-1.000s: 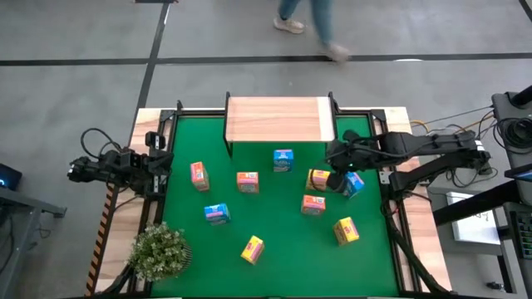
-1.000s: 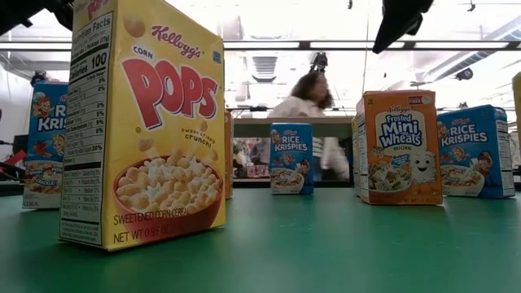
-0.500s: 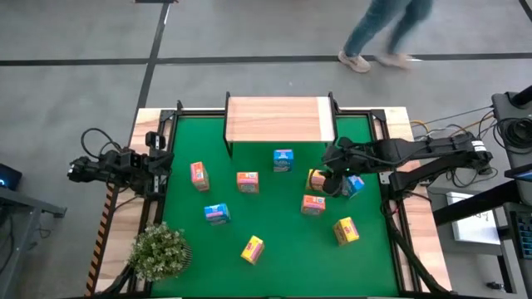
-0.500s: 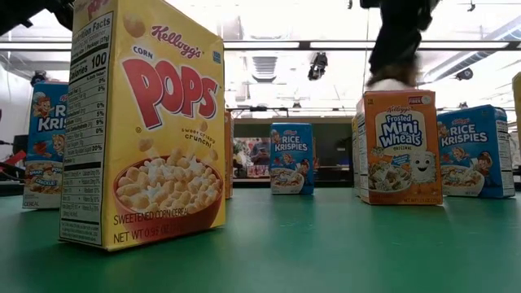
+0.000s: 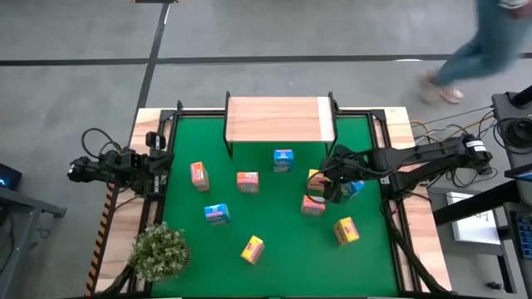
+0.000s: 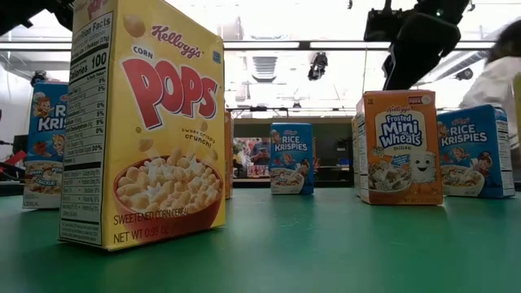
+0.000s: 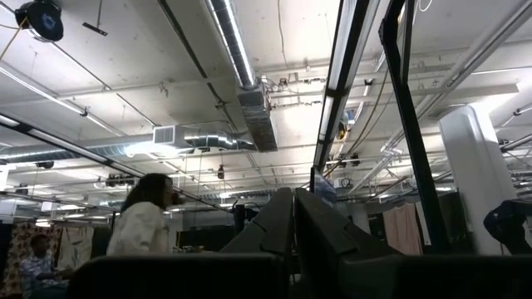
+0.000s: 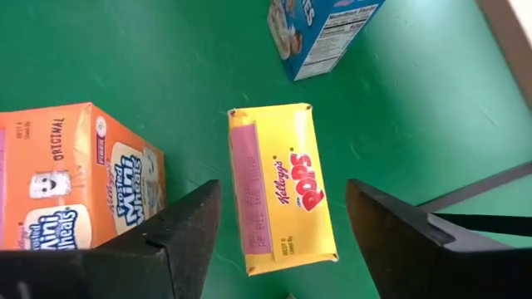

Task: Stack cereal on shelf
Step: Put the top right yellow cereal box on the shelf

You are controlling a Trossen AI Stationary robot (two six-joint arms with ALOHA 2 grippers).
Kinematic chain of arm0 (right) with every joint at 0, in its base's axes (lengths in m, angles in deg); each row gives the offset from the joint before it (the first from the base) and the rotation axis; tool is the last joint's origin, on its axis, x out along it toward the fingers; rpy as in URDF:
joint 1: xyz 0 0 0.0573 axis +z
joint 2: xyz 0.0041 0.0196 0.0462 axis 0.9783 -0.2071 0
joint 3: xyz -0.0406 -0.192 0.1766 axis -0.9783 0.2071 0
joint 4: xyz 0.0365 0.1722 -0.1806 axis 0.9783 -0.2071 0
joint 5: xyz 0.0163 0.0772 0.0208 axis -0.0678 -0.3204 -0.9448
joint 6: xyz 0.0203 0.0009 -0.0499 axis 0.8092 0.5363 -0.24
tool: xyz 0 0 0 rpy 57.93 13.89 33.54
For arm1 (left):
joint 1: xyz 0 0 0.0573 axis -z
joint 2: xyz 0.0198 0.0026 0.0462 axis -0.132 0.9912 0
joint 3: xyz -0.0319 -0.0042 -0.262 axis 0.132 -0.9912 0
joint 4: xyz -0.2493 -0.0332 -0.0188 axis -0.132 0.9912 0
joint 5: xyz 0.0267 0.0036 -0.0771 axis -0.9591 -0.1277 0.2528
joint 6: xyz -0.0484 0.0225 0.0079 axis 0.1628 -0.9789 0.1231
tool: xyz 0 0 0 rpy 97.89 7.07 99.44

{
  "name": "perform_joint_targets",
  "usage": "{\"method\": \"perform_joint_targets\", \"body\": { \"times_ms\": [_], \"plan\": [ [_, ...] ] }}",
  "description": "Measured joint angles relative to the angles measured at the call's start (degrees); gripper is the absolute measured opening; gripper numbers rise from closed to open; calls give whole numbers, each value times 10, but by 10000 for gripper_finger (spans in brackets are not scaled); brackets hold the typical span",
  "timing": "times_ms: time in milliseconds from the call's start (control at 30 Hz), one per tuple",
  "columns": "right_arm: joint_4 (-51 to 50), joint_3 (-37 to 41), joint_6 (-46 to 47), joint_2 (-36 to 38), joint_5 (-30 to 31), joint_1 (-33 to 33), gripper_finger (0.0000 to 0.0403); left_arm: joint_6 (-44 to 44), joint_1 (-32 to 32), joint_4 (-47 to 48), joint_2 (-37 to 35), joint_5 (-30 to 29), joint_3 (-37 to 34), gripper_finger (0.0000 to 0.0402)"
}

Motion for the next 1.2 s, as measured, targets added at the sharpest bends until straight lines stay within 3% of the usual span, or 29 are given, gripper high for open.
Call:
{"method": "perform_joint_targets", "body": {
  "times_ms": [367, 900, 1200],
  "plan": [
    [50, 44, 9, -9, -21, 0, 241, 0, 0, 2, 0, 0, 0, 0],
    [54, 44, 17, -9, -26, 0, 141, 0, 0, 3, 0, 0, 0, 0],
    [30, -3, 15, -8, -26, 0, 143, 0, 0, 3, 0, 0, 0, 0]
  ]
}}
